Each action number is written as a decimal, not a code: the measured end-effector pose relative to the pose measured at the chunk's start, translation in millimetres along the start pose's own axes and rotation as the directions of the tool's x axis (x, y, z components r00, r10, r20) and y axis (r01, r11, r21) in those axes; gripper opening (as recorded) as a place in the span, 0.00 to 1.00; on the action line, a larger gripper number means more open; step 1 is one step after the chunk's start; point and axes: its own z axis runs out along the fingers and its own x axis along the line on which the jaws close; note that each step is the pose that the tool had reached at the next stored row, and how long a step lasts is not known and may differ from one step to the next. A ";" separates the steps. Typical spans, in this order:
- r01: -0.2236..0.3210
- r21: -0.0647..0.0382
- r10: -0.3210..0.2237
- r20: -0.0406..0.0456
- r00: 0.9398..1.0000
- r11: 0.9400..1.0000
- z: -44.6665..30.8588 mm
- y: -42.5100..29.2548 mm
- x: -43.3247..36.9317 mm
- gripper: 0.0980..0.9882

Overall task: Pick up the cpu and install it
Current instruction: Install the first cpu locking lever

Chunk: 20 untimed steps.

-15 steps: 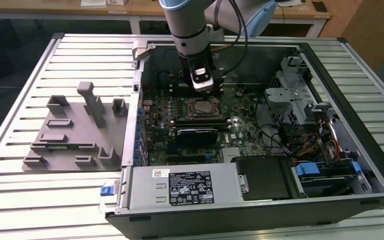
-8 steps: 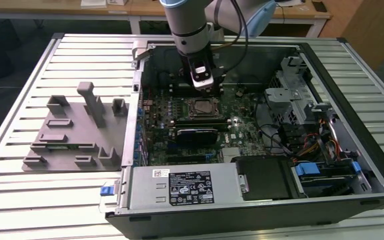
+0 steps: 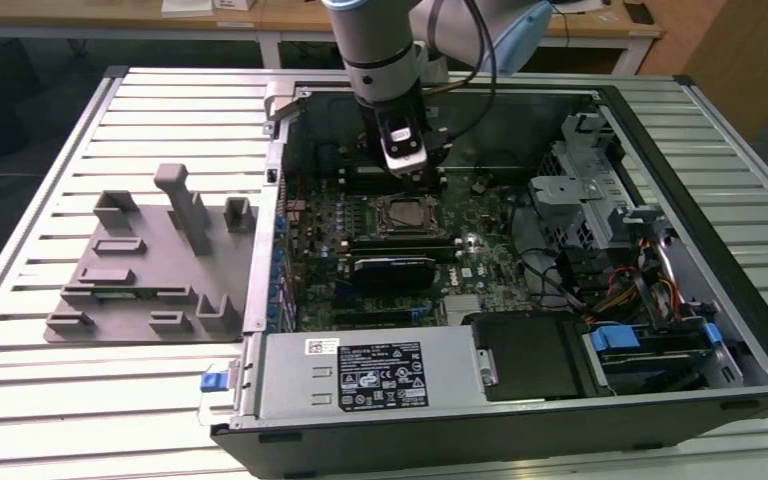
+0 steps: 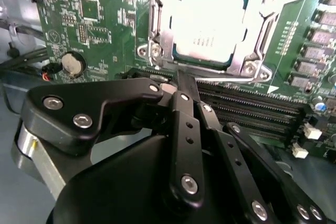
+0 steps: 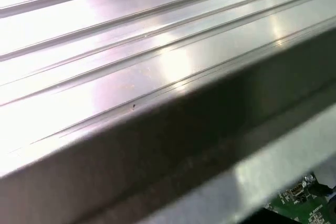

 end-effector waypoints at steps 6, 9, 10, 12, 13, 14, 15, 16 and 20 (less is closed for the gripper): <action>0.000 0.000 0.000 0.000 1.000 1.000 1.6 1.0 0.9 0.01; 0.000 0.000 0.000 0.001 1.000 1.000 3.8 0.6 1.4 0.01; 0.000 0.001 0.000 0.001 1.000 1.000 4.2 0.5 1.5 0.01; 0.001 0.003 -0.001 0.002 1.000 1.000 5.1 0.4 1.7 0.01; 0.001 0.003 -0.001 0.002 1.000 1.000 5.6 0.3 1.8 0.01; 0.002 0.005 -0.002 0.003 1.000 1.000 6.2 0.2 2.0 0.01; 0.002 0.006 -0.002 0.003 1.000 1.000 6.5 0.1 2.1 0.01; 0.003 0.008 -0.003 0.004 1.000 1.000 6.8 0.1 2.1 0.01; 0.005 0.017 -0.006 0.008 1.000 1.000 7.3 -0.2 2.1 0.01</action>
